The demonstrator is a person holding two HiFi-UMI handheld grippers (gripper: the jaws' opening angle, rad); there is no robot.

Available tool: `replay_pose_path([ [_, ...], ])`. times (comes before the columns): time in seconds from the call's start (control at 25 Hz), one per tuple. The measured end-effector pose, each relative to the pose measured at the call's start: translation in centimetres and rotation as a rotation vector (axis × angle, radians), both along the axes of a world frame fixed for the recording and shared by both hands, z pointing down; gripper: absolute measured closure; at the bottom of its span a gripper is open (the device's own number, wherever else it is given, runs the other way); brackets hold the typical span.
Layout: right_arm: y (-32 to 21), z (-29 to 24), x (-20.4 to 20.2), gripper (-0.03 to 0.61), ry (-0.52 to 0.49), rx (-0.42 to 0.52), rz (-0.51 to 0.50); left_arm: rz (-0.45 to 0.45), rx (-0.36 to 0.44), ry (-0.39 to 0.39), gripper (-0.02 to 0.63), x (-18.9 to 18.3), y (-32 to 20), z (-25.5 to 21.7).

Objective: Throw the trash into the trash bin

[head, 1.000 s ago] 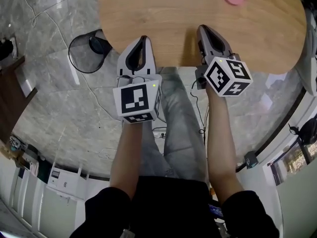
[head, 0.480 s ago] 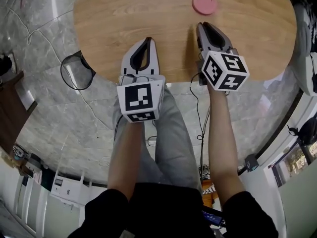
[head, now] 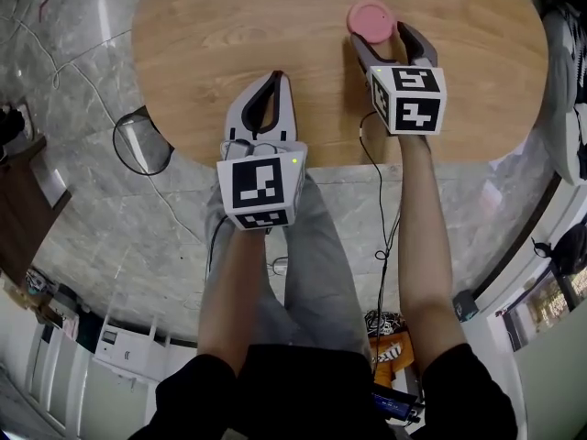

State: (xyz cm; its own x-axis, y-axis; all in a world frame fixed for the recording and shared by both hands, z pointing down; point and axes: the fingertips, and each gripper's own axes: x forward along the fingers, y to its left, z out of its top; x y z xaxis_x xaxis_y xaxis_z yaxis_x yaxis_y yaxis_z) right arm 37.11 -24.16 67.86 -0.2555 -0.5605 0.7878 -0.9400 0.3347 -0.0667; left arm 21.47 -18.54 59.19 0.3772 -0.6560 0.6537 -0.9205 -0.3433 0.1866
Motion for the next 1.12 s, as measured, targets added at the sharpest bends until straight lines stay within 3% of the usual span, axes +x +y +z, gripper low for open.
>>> replay_pose_path([
  [0.24,-1.5,1.8,-0.7,0.255,0.075,-0.099,-0.154,-0.018,-0.021,-0.016,0.612,-1.2,0.3,0.8],
  [0.4,-1.6,2.6,-0.8,0.255,0.105,-0.124,-0.191,-0.035,-0.023,-0.016,0.612,-1.5,0.6,0.7],
  [0.68,-1.4,2.1,-1.1,0.255,0.082,-0.091,-0.106,-0.059,-0.015,-0.013,0.612,-2.7,0.6,0.2],
  [0.92,1.9,-0.1,-3.4,0.255,-0.058,-0.064,0.023,-0.098,-0.008,-0.006,0.612,-4.9,1.3,0.0],
  [1.12,5.1,-1.5,-6.9,0.255,-0.13,-0.057,0.035,-0.131,-0.002,0.001,0.612,-7.3,2.6,0.0],
])
